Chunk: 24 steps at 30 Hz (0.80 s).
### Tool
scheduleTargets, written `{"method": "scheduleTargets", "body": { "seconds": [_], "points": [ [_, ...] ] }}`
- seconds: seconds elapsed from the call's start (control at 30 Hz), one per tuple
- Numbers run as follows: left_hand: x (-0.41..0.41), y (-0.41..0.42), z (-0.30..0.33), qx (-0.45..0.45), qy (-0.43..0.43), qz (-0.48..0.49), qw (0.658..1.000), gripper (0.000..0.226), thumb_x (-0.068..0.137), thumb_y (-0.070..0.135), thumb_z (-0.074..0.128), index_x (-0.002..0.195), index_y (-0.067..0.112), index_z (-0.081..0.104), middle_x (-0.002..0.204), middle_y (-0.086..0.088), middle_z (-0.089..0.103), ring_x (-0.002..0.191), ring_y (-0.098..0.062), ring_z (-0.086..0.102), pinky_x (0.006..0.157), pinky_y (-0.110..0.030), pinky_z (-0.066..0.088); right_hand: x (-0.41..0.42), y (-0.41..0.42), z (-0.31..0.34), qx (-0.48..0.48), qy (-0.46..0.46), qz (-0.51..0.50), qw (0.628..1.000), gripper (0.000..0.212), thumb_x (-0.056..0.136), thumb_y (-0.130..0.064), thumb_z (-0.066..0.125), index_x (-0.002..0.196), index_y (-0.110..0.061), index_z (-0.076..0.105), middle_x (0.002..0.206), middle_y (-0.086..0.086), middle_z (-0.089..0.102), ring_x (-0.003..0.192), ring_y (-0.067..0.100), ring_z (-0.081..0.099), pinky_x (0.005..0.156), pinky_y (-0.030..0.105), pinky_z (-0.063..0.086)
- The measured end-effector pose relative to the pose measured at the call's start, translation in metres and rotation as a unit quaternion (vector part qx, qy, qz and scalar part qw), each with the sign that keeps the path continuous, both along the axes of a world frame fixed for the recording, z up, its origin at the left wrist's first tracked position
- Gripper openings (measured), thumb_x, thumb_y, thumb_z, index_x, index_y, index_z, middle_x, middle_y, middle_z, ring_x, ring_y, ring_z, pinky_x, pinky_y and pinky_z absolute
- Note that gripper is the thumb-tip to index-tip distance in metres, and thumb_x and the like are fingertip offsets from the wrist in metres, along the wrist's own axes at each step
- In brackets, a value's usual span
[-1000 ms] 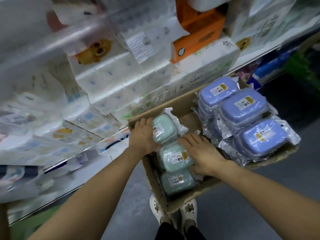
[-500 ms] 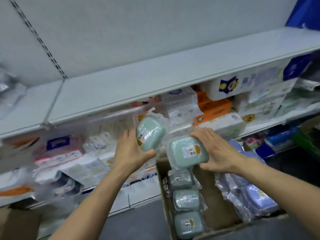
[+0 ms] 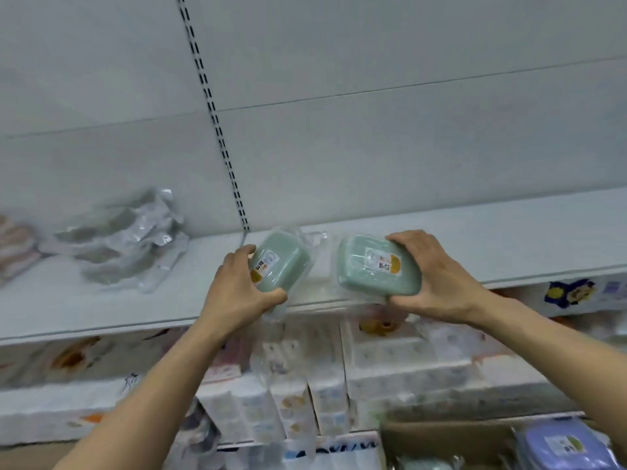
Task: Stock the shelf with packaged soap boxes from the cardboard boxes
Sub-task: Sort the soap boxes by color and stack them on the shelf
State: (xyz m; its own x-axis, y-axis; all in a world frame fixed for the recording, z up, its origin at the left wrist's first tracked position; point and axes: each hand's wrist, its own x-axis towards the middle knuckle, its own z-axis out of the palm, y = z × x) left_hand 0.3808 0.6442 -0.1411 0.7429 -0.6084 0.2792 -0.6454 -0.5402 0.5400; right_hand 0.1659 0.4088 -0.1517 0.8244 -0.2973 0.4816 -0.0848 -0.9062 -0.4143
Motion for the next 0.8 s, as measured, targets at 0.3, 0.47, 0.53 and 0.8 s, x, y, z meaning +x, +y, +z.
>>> {"method": "scheduleTargets", "body": {
  "seconds": [0.3,0.47,0.53,0.8],
  "points": [
    [0.136,-0.054,0.009,0.051,-0.003,-0.044,0.998,0.088,0.053,0.034,0.084,0.132,0.020,0.047,0.112,0.007,0.049,0.099,-0.016,0.053,0.090,-0.040,0.051,0.122,-0.043,0.029,0.127,0.035,-0.036,0.991,0.075,0.070,-0.038,0.081,0.132,-0.034,0.038,0.118,-0.008,0.040,0.114,0.012,0.036,0.092,0.028,0.035],
    [0.184,-0.086,0.006,0.085,0.013,-0.118,0.989,0.075,0.065,0.023,0.084,0.132,0.019,0.050,0.119,0.001,0.051,0.104,-0.015,0.051,0.088,-0.026,0.046,0.164,-0.060,0.029,0.158,0.052,-0.042,0.985,0.076,0.076,-0.034,0.079,0.139,-0.034,0.036,0.120,-0.011,0.041,0.117,0.010,0.034,0.093,0.026,0.030],
    [0.195,-0.093,0.003,0.090,0.019,-0.146,0.985,0.063,0.069,0.021,0.080,0.126,0.020,0.055,0.119,0.001,0.052,0.108,-0.017,0.051,0.094,-0.030,0.046,0.175,-0.066,0.030,0.171,0.060,-0.043,0.982,0.078,0.076,-0.033,0.079,0.141,-0.033,0.036,0.122,-0.012,0.041,0.119,0.010,0.035,0.093,0.025,0.030],
    [0.220,-0.087,-0.017,-0.010,0.086,-0.062,0.994,0.100,0.062,0.035,0.090,0.146,0.023,0.036,0.134,0.002,0.044,0.129,-0.016,0.039,0.105,-0.031,0.036,0.219,-0.068,0.051,0.216,0.044,-0.025,0.975,0.070,0.071,-0.026,0.084,0.129,-0.027,0.044,0.121,-0.010,0.052,0.110,0.005,0.052,0.082,0.020,0.046]
  ]
}}
